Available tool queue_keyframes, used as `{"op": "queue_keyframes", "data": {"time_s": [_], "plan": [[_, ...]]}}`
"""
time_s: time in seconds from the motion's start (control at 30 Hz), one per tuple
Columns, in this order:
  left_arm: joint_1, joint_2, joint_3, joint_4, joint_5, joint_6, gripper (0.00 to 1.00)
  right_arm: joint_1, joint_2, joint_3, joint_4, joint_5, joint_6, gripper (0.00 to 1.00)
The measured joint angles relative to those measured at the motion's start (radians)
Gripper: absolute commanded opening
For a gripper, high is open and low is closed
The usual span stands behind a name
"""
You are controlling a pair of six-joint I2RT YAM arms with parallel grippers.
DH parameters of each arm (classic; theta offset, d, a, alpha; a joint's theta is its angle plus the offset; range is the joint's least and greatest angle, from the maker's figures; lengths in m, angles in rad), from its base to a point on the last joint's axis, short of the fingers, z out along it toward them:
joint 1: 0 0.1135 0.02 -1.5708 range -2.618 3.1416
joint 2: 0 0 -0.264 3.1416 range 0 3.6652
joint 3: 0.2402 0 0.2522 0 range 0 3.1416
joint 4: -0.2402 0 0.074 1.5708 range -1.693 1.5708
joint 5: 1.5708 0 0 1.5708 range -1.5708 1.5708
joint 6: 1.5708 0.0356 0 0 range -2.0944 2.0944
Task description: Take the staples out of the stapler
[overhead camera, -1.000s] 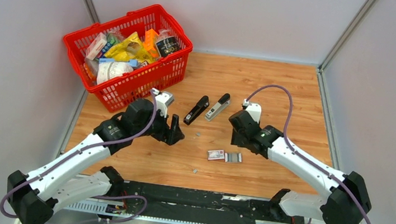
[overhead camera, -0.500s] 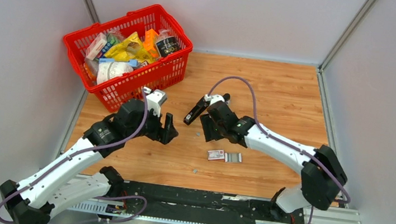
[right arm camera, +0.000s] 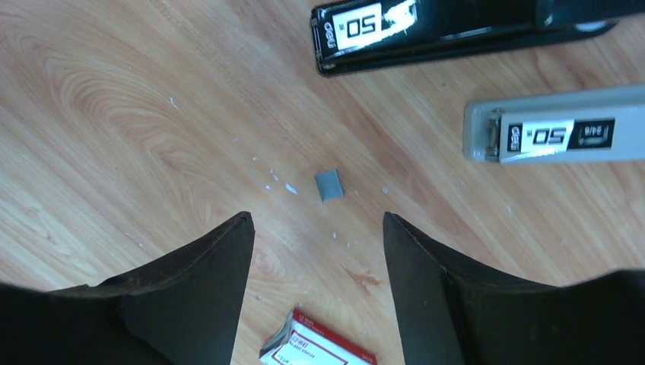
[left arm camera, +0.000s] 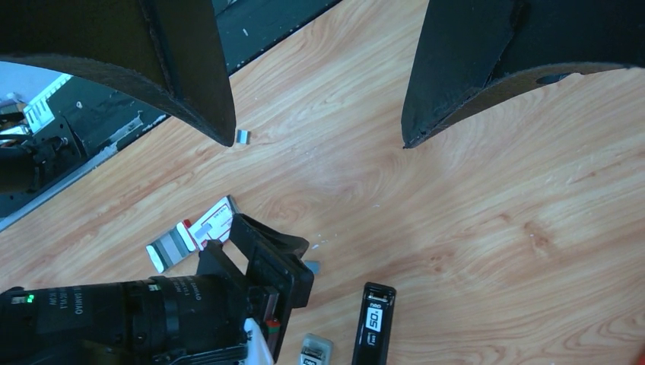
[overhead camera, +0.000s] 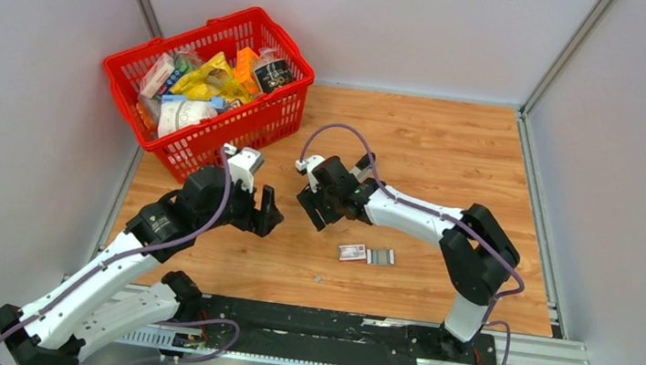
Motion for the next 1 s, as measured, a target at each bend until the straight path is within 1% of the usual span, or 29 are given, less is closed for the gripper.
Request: {"op": "queue_keyframes", "data": {"time_s": [0.03,0.07,0.2,0.43,0.8,1.0], "plan": [[0.0,-0.003,0.0,-0.002,-0.003,0.002,0.88,0.0,0.011,0.008,0.001,-0.005,-0.019,0.66],[0.0,-0.008,0.0,-0.004,-0.004,0.002,0.88,0.0,0.023,0.018,0.003,-0.008,-0.037,0.63],[0.0,-0.019,0.0,-0.008,-0.005,0.003,0.88,0.0,0.063,0.051,0.013,-0.045,-0.107,0.63],[0.0,-0.024,0.0,-0.015,-0.03,0.007,0.88,0.0,0.077,0.042,0.056,-0.074,-0.189,0.63],[0.0,-0.029,0.0,-0.021,-0.03,0.01,0.88,0.0,0.109,0.035,0.07,-0.067,-0.227,0.62],[0.0,-0.029,0.0,-0.021,-0.03,0.01,0.88,0.0,0.113,0.013,0.072,-0.05,-0.227,0.59]]}}
